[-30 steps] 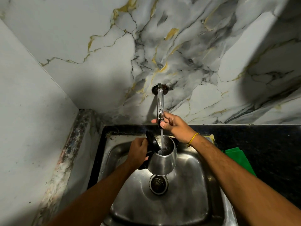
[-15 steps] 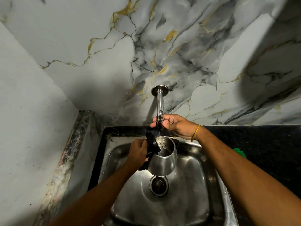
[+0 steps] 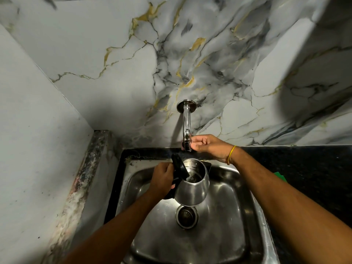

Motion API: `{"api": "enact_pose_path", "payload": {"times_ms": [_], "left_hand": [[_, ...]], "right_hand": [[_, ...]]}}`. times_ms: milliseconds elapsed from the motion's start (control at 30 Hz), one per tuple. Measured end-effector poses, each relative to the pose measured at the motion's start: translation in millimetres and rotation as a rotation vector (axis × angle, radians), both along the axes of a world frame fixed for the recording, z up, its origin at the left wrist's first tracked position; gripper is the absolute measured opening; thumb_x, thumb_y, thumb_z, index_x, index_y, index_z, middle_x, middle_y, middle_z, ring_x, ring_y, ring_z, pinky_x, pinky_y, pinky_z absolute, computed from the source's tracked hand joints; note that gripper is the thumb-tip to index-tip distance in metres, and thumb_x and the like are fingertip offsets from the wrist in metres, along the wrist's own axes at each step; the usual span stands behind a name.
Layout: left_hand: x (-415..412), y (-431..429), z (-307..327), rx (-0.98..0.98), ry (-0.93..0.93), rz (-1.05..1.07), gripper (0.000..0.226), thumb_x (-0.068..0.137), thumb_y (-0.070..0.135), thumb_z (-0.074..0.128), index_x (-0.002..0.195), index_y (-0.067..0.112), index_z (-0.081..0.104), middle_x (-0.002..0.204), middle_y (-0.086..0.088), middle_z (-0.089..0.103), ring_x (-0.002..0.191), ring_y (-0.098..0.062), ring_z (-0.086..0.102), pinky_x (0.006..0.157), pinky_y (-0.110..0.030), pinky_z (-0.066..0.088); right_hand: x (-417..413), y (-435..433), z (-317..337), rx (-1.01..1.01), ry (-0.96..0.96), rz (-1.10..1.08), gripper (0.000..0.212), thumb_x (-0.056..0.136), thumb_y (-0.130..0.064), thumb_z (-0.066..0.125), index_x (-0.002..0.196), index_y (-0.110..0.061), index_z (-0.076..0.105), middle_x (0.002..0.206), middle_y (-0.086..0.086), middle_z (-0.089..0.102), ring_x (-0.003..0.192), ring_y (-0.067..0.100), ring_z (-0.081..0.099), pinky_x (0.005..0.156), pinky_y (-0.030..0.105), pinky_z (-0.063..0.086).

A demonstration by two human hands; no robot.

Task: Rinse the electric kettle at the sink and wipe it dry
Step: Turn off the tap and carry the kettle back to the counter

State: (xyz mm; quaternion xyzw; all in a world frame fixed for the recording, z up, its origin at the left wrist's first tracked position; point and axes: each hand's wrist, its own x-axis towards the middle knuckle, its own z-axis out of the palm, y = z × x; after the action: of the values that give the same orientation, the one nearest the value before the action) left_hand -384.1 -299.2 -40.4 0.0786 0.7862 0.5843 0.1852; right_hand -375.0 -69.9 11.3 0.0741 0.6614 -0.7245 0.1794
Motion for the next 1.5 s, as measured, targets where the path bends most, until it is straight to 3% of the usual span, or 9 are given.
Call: {"api": "enact_pose_path", "payload": {"times_ms": [67,333,533,667,833,1067,1167,1367,1500], "left_hand": [[2,0,3,0.017,-0.032,0.011,0.039,0.088,0.033,0.046,0.054,0.015,0.053,0.048,0.002,0.048,0.044,-0.018,0.045,0.04,-0.024,0.034],[14,-3,10,0.01,0.027,-0.037,0.042,0.087,0.04,0.048,0.051,0.018,0.052,0.043,0.002,0.046,0.039,-0.017,0.044,0.043,-0.028,0.032],[33,-4,25,-0.003,0.061,-0.076,0.049,0.083,0.057,0.051,0.048,0.022,0.051,0.045,0.001,0.045,0.045,-0.021,0.042,0.044,-0.033,0.031],[52,-5,46,-0.01,0.073,-0.141,0.043,0.085,0.043,0.055,0.047,0.025,0.045,0.045,0.007,0.041,0.045,-0.017,0.04,0.045,-0.029,0.03],[77,-7,64,0.001,0.023,-0.149,0.047,0.101,0.015,0.055,0.055,0.019,0.047,0.044,0.007,0.042,0.042,-0.014,0.042,0.038,-0.023,0.031],[106,-13,77,0.05,0.052,-0.175,0.05,0.097,0.038,0.064,0.058,0.017,0.039,0.048,-0.001,0.033,0.04,-0.017,0.032,0.037,-0.022,0.029],[121,-17,91,0.078,0.069,-0.198,0.064,0.087,0.057,0.066,0.061,0.009,0.033,0.058,-0.008,0.028,0.048,-0.019,0.029,0.04,-0.022,0.029],[145,-10,110,0.018,0.1,-0.204,0.066,0.079,0.052,0.079,0.057,0.024,0.023,0.046,0.01,0.021,0.037,-0.014,0.026,0.046,-0.035,0.03],[162,0,115,0.022,0.127,-0.245,0.067,0.08,0.048,0.08,0.056,0.025,0.022,0.045,0.011,0.022,0.036,-0.016,0.03,0.045,-0.035,0.031]], "right_hand": [[13,1,-8,0.164,0.058,-0.162,0.036,0.099,0.003,0.063,0.134,0.004,0.061,0.085,-0.016,0.076,0.094,-0.001,0.07,0.093,0.013,0.053],[102,-22,-62,0.204,-0.061,-0.614,0.015,0.104,-0.016,0.058,0.114,-0.015,0.07,0.109,0.003,0.071,0.105,0.019,0.061,0.083,0.029,0.048],[143,-65,-59,-0.049,-0.161,-0.729,0.093,0.082,-0.075,0.057,0.155,-0.017,0.047,0.155,-0.002,0.051,0.146,0.016,0.044,0.122,0.046,0.034],[168,-78,-59,-0.117,-0.288,-0.812,0.056,0.108,-0.056,0.028,0.142,-0.025,0.059,0.133,-0.001,0.066,0.105,0.007,0.06,0.083,0.032,0.043],[191,-86,-64,-0.141,-0.399,-0.829,0.06,0.1,-0.073,0.029,0.141,-0.039,0.057,0.136,-0.007,0.061,0.128,0.022,0.053,0.116,0.063,0.035],[210,-95,-38,-0.248,-0.266,-0.9,0.061,0.101,-0.068,0.036,0.123,-0.024,0.072,0.11,-0.004,0.077,0.101,0.009,0.066,0.113,0.044,0.044],[223,-100,-37,-0.255,-0.168,-0.949,0.061,0.1,-0.068,0.039,0.122,-0.023,0.075,0.113,-0.004,0.08,0.107,0.01,0.069,0.098,0.035,0.051],[238,-75,-94,-0.096,-0.053,-1.08,0.079,0.075,-0.094,0.053,0.138,-0.048,0.06,0.155,-0.003,0.052,0.138,0.02,0.055,0.119,0.05,0.04],[258,-81,-43,-0.083,0.033,-1.159,0.078,0.081,-0.084,0.061,0.138,-0.032,0.065,0.15,0.003,0.06,0.138,0.021,0.056,0.117,0.049,0.043]]}}
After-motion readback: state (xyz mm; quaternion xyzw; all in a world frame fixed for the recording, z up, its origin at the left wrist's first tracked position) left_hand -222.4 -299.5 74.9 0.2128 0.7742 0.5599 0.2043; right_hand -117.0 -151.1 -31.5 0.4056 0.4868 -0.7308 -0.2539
